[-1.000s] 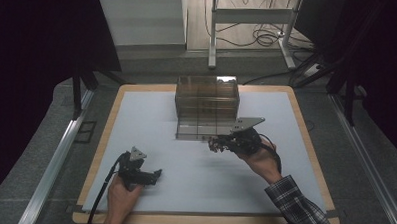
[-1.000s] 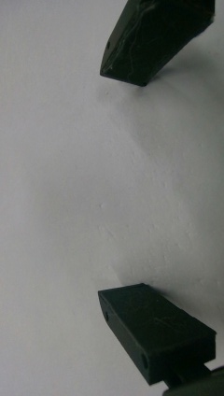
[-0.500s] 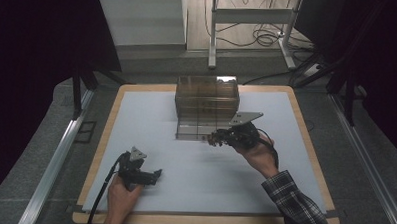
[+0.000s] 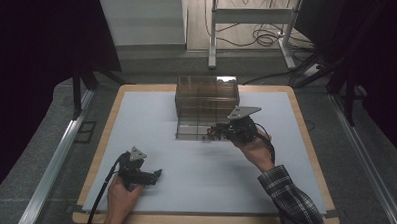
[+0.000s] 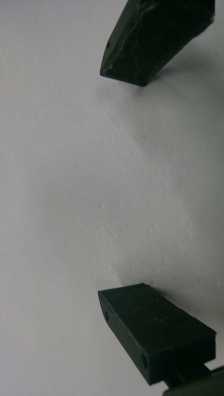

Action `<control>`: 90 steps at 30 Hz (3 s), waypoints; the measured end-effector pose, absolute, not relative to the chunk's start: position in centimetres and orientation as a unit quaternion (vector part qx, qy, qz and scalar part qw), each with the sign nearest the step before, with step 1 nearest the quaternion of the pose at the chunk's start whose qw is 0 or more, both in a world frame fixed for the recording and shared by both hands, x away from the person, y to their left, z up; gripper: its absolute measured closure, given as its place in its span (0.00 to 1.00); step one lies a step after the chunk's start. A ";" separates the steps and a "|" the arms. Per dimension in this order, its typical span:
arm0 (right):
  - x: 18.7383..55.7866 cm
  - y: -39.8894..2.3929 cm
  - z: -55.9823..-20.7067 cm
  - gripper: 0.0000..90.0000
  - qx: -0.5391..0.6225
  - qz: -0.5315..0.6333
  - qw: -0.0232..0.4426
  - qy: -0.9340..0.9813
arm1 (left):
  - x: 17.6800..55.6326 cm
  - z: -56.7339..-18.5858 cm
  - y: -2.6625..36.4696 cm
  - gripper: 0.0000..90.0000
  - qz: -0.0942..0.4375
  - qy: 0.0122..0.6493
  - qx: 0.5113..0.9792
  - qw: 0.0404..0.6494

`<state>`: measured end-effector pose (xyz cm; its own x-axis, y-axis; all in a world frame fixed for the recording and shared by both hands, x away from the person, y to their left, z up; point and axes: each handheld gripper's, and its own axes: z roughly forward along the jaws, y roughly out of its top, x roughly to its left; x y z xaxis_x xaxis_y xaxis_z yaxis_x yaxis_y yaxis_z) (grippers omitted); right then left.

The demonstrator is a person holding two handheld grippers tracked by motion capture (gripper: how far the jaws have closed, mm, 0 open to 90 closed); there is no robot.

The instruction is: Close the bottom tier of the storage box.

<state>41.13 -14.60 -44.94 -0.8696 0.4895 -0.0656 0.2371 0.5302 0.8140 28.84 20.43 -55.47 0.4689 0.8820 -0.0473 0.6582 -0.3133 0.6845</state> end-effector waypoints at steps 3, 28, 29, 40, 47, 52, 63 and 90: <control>41.5 -14.4 -44.9 0.90 0.214 0.438 0.146 0.861 | 28.8 -55.5 20.4 0.00 0.171 0.486 0.792 0.327; 44.7 -12.5 -46.7 0.90 0.232 0.432 0.152 0.858 | 28.8 -55.5 20.4 0.00 0.171 0.486 0.792 0.327; 44.8 -12.4 -46.8 0.90 0.231 0.431 0.153 0.859 | 28.8 -55.5 20.4 0.00 0.171 0.486 0.792 0.327; 45.5 -11.3 -48.3 0.90 0.233 0.426 0.150 0.861 | 28.8 -55.5 20.4 0.00 0.171 0.486 0.792 0.327; 45.9 -10.9 -49.0 0.90 0.233 0.425 0.148 0.862 | 28.8 -55.5 20.4 0.00 0.171 0.486 0.792 0.328; 46.1 -10.5 -49.4 0.90 0.232 0.421 0.149 0.864 | 28.8 -55.5 20.4 0.00 0.171 0.486 0.792 0.328; 46.4 -10.4 -50.6 0.90 0.235 0.403 0.154 0.871 | 28.8 -55.5 20.4 0.00 0.171 0.486 0.792 0.327; 46.9 -10.0 -52.4 0.89 0.246 0.359 0.165 0.885 | 28.8 -55.5 20.4 0.00 0.172 0.487 0.791 0.329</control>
<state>46.88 -10.02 -52.37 -0.8249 0.5534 -0.1155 0.3168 0.6217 0.7163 28.83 20.40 -55.49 0.4666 0.8831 -0.0488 0.6575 -0.3095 0.6870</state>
